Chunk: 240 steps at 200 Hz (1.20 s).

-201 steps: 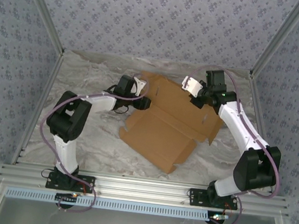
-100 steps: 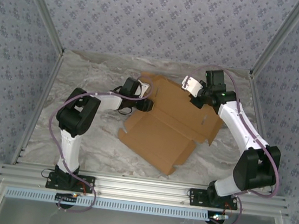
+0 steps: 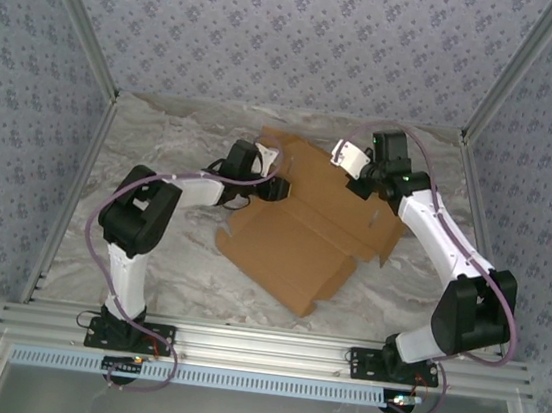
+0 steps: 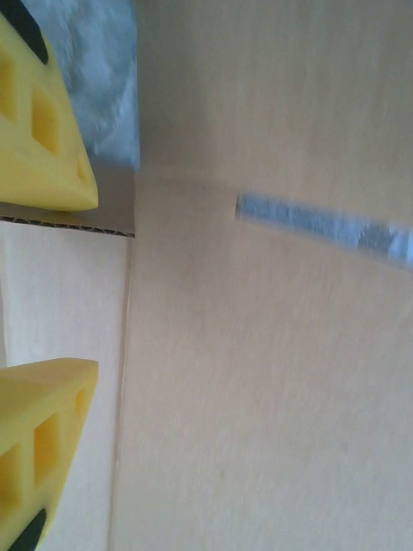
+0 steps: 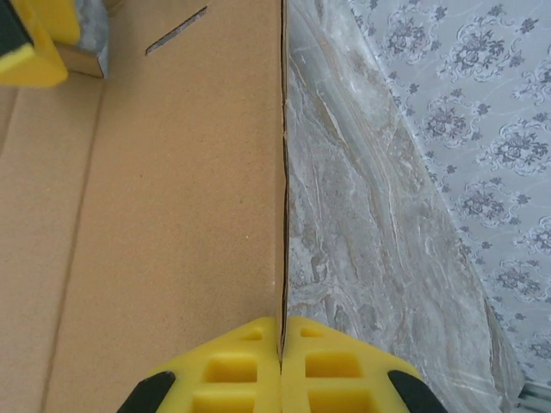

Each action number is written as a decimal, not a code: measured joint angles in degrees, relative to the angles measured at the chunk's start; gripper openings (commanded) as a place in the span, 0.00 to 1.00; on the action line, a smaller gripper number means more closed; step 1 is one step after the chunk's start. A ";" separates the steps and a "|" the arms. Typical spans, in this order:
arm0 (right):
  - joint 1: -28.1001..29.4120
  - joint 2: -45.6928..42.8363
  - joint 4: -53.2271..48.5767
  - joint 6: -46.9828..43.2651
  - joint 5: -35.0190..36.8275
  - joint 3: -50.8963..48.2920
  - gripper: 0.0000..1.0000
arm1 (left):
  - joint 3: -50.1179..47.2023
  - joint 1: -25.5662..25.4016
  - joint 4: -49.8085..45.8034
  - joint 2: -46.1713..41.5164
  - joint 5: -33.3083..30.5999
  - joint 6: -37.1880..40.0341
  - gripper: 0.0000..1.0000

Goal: Fold the paper box

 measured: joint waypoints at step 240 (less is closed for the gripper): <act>-0.92 -4.17 4.46 -3.76 -2.60 -4.22 0.00 | -9.01 -0.72 -3.04 -17.35 -5.07 4.85 0.57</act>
